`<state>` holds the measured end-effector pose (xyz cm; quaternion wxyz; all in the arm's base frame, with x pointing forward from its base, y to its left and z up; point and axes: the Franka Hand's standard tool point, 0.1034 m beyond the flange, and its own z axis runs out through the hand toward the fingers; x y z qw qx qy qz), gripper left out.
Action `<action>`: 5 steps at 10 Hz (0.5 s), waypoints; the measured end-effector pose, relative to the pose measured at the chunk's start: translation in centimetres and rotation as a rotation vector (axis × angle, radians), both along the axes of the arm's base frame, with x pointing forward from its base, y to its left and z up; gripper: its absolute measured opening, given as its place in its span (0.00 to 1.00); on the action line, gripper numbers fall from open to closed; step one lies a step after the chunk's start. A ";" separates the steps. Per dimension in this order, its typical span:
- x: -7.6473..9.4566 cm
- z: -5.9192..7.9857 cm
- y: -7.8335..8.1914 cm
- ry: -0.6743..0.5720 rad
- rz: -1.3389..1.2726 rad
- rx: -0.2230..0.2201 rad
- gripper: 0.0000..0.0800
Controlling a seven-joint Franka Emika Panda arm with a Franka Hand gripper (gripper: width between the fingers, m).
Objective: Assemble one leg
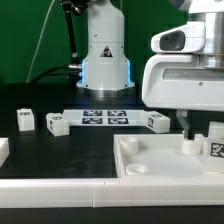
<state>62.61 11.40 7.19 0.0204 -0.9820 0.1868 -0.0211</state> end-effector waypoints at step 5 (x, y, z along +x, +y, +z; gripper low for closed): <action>0.0 0.0 0.0 0.002 -0.052 0.004 0.36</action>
Offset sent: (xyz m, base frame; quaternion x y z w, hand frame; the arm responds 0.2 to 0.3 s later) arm 0.0000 0.0000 0.0000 0.0000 0.0000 0.0000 1.0000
